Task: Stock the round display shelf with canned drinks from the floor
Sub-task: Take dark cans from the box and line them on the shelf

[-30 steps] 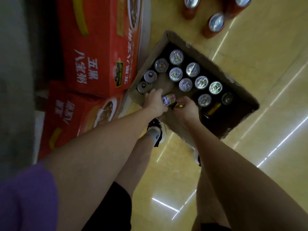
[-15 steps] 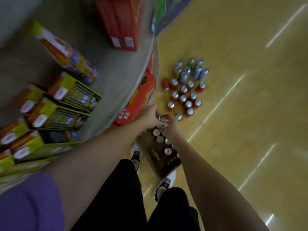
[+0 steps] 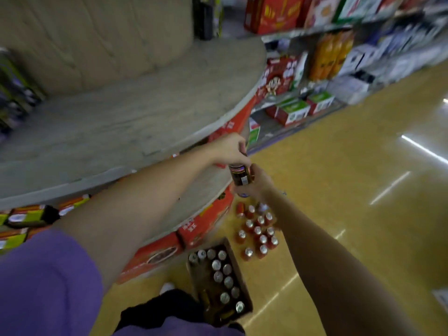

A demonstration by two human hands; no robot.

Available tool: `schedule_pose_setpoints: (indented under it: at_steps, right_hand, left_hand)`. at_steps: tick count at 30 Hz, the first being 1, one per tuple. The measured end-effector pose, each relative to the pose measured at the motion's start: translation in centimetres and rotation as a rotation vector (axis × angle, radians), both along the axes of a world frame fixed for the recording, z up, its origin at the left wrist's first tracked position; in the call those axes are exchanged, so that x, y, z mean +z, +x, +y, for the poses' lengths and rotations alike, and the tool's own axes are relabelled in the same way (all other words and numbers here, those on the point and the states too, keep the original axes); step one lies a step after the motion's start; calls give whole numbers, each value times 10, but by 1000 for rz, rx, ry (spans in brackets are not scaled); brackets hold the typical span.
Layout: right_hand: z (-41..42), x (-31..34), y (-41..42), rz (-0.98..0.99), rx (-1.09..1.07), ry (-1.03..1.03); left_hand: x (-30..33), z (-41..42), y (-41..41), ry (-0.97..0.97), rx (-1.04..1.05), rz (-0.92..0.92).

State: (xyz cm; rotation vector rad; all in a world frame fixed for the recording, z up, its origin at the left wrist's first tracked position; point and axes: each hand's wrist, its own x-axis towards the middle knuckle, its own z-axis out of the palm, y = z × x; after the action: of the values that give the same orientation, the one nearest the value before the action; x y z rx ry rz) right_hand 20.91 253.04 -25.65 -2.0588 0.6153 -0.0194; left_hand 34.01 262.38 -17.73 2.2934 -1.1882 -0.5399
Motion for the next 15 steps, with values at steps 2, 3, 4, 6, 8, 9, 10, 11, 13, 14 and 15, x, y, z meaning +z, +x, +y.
schedule_pose_setpoints:
  at_steps: [2, 3, 4, 6, 8, 9, 10, 11, 13, 14, 15]
  right_hand:
    - [2, 26, 11, -76, -24, -25]
    - [2, 36, 18, -114, -24, -26]
    - [3, 46, 25, -145, -20, -19]
    - [14, 78, 38, -187, -9, 15]
    - [28, 106, 53, -204, 34, 44]
    - [35, 116, 61, -210, 52, 45]
    - [43, 125, 70, -225, 62, 34]
    - [53, 133, 80, -238, 65, 13]
    - [75, 146, 97, -273, 88, -60]
    - [86, 152, 106, -282, 109, -91]
    - [98, 156, 114, -279, 146, -88]
  left_hand:
    - [34, 6, 8, -14, 4, -75]
    - [50, 9, 12, -20, 8, -100]
    - [68, 14, 16, -23, 17, -127]
    - [100, 27, 27, -30, 38, -186]
    - [128, 44, 39, -31, 72, -198]
    - [140, 53, 46, -26, 85, -183]
    - [152, 64, 52, -17, 94, -161]
    - [162, 75, 59, -12, 91, -134]
    - [181, 101, 71, -19, 49, -68]
    - [190, 114, 78, -20, 22, -48]
    - [197, 127, 85, -6, -5, -45]
